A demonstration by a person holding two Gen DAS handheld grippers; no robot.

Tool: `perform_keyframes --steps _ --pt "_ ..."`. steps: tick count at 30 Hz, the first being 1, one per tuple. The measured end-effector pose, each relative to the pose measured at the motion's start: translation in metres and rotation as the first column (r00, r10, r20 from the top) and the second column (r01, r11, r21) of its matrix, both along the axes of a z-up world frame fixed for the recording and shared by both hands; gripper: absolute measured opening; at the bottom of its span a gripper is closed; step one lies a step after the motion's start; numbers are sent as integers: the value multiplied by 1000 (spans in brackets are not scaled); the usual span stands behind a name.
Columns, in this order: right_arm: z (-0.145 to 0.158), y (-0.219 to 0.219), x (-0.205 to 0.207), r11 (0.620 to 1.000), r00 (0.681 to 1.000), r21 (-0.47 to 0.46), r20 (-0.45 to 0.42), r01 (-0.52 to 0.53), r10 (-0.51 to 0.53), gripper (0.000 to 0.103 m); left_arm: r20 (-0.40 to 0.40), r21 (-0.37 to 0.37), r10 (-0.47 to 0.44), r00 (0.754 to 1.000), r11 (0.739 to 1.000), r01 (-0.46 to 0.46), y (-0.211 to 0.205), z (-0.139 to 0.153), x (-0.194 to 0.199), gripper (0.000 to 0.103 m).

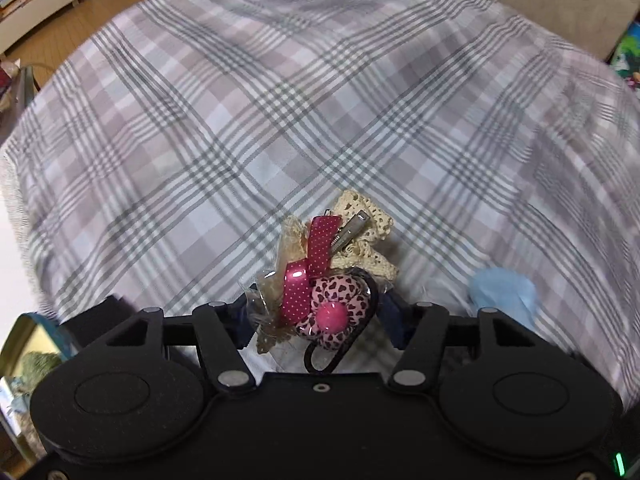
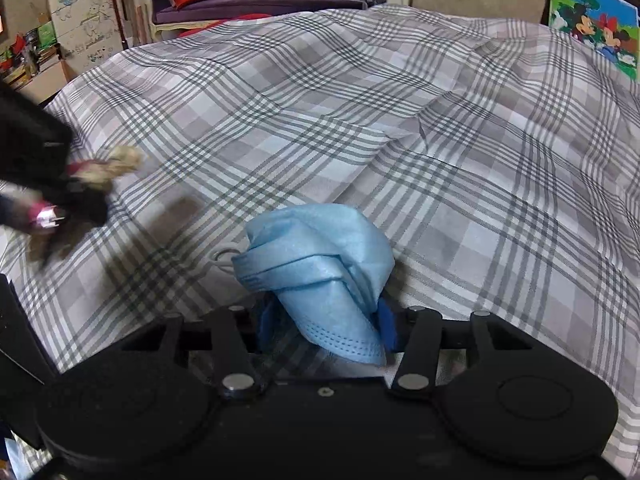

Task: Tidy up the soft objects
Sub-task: 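Carry the hair accessory toward the tray with the left tool while the right tool carries the mask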

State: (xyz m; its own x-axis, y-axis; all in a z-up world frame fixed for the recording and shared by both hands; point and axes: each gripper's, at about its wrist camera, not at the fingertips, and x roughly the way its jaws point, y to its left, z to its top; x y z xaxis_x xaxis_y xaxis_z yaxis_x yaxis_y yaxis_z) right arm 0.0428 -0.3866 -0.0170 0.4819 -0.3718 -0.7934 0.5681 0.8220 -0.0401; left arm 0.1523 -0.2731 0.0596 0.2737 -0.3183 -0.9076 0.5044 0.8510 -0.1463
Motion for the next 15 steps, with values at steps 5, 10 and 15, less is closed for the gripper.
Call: perform_keyframes --steps 5,10,15 --pt "5 4 6 999 999 -37 -46 24 -25 37 40 -39 -34 999 999 35 27 29 -42 57" --pt "18 1 3 997 997 -42 -41 68 -70 30 56 -52 -43 998 998 46 55 42 -78 57" --pt "52 8 -13 994 996 -57 15 93 -92 30 52 -66 -48 997 996 51 78 43 -102 57"
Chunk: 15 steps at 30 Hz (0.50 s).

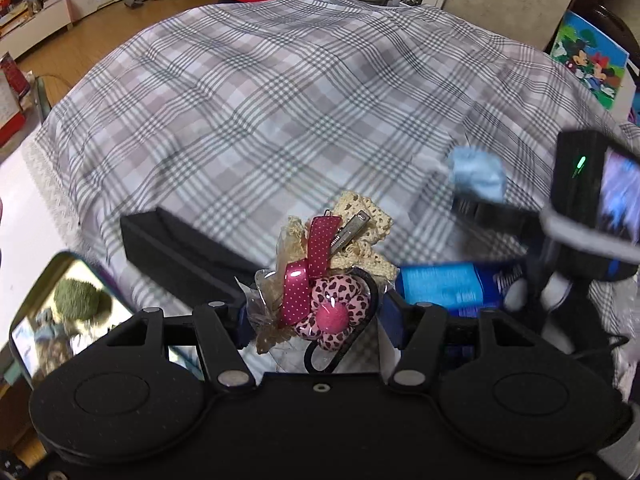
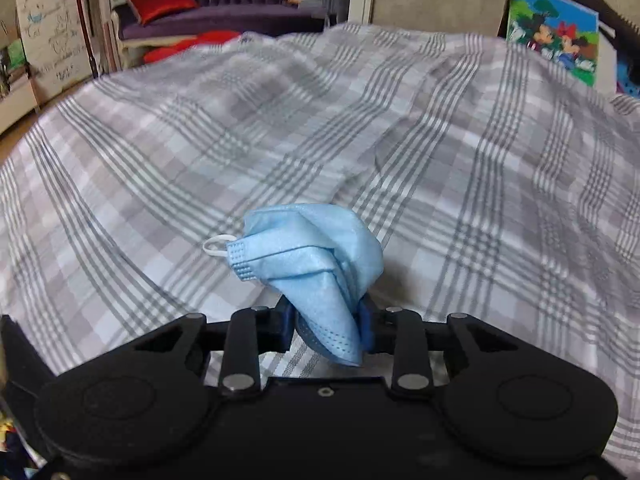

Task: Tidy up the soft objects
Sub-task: 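Carry the hair accessory toward the tray with the left tool while the right tool carries the mask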

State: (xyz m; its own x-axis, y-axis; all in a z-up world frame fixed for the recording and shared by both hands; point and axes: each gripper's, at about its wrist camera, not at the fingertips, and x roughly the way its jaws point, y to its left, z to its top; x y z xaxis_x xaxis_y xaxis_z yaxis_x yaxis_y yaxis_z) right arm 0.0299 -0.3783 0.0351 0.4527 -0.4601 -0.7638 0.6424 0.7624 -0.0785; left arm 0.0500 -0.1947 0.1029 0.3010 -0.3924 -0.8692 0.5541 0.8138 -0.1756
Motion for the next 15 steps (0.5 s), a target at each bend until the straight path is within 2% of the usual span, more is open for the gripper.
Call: perform_keyframes --steps 7,15 --pt "39 29 -36 999 999 -37 3 -38 38 30 -3 11 13 1000 1000 -13 27 -7 -27 57" --pt "56 71 -85 990 990 -52 -63 -129 126 30 -36 41 28 999 999 -26 53 -23 -48 57"
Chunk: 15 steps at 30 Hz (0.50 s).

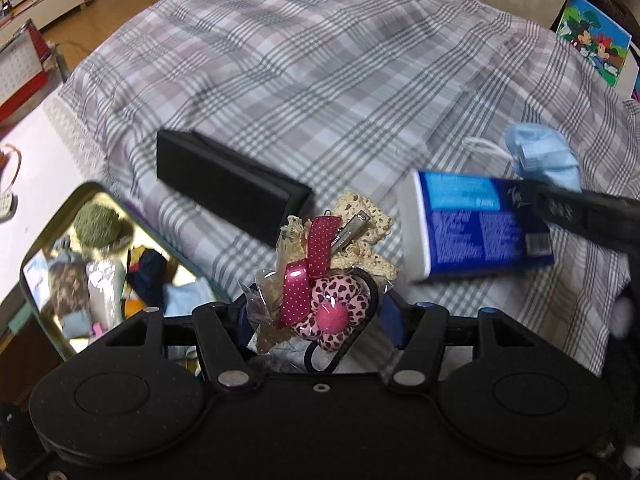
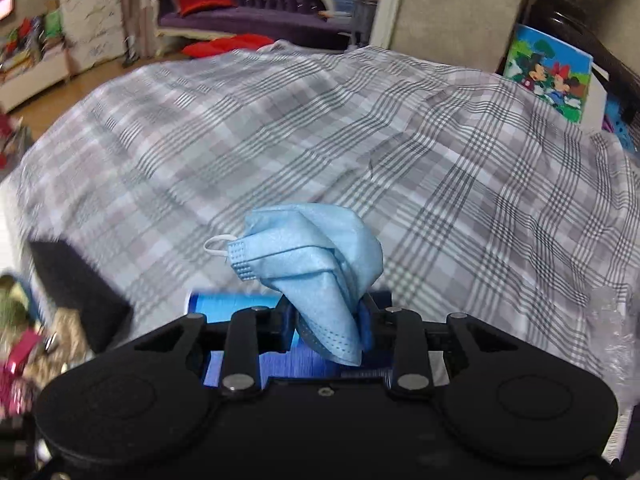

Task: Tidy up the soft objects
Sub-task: 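Carry the hair accessory toward the tray with the left tool while the right tool carries the mask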

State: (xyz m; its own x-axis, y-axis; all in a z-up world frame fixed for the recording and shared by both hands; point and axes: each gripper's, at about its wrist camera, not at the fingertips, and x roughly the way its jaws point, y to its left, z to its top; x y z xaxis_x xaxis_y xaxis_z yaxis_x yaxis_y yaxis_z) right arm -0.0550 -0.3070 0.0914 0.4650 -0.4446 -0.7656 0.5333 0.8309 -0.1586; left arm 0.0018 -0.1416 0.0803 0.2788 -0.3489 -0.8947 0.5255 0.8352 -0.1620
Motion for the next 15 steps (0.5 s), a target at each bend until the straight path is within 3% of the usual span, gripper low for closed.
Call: perform_keyframes --steps 7,15 --pt "-14 40 -24 992 987 61 -106 -115 121 30 -22 58 49 999 997 -48 27 -18 -7 57" --pt "-36 92 -21 959 945 144 -186 -245 269 30 -50 103 129 990 987 -123 70 -32 -4 57"
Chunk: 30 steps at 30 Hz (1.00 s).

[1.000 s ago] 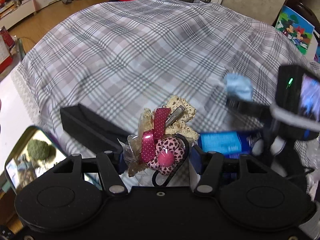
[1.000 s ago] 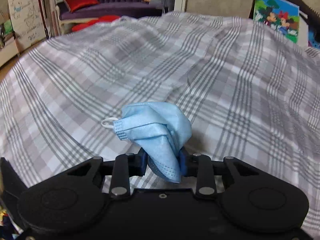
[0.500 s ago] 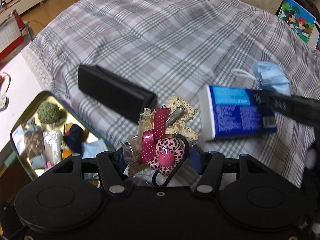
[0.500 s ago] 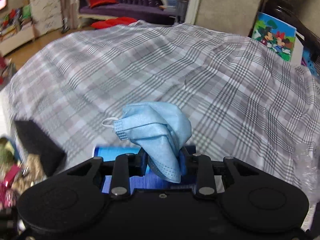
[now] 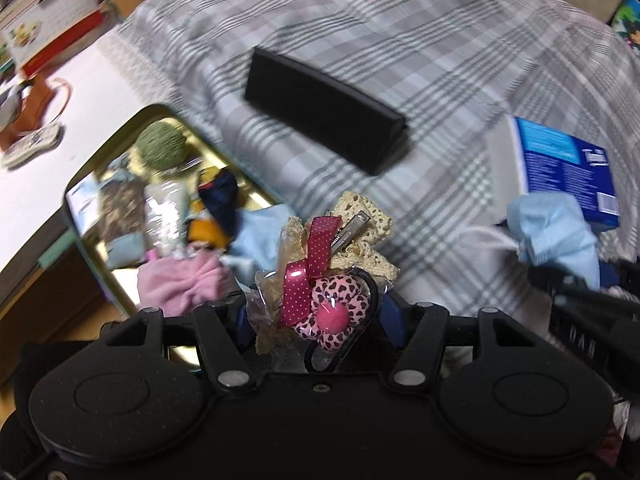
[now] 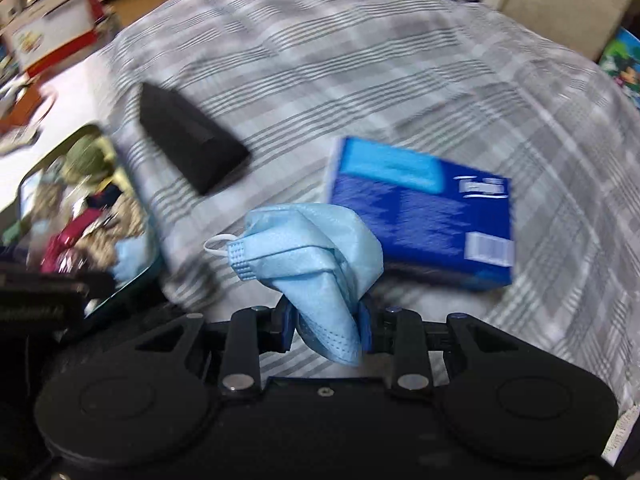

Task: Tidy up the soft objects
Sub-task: 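Carry the hair accessory toward the tray with the left tool while the right tool carries the mask, then drop the hair accessory into the tray with the left tool while the right tool drops the mask in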

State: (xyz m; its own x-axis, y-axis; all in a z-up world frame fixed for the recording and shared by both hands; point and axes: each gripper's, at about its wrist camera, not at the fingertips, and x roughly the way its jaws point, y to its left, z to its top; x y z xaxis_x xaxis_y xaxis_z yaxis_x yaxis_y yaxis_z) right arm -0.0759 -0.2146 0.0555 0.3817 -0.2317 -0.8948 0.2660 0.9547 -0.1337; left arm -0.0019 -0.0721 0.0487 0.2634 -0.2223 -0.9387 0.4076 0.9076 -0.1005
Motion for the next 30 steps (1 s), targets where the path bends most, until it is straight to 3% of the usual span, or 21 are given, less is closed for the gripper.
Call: perform_keyframes --steps 7,13,18,24,30 --pt "-10 48 11 993 993 47 -34 -110 112 30 -32 11 115 993 993 -114 51 -3 29 57" --pt "-12 84 32 980 982 76 -32 -183 186 30 -41 -6 253 967 967 -254 106 9 69 57" --pt "-9 109 54 970 974 99 -18 -223 225 30 -72 -32 309 948 950 -311 139 10 93 57" --pt "-10 129 80 962 968 112 -3 -249 251 30 -91 2 354 931 935 -356 153 8 129 57" --pt "-17 136 104 959 969 147 -10 -242 246 30 -146 -22 393 908 916 -400 141 -12 159 58"
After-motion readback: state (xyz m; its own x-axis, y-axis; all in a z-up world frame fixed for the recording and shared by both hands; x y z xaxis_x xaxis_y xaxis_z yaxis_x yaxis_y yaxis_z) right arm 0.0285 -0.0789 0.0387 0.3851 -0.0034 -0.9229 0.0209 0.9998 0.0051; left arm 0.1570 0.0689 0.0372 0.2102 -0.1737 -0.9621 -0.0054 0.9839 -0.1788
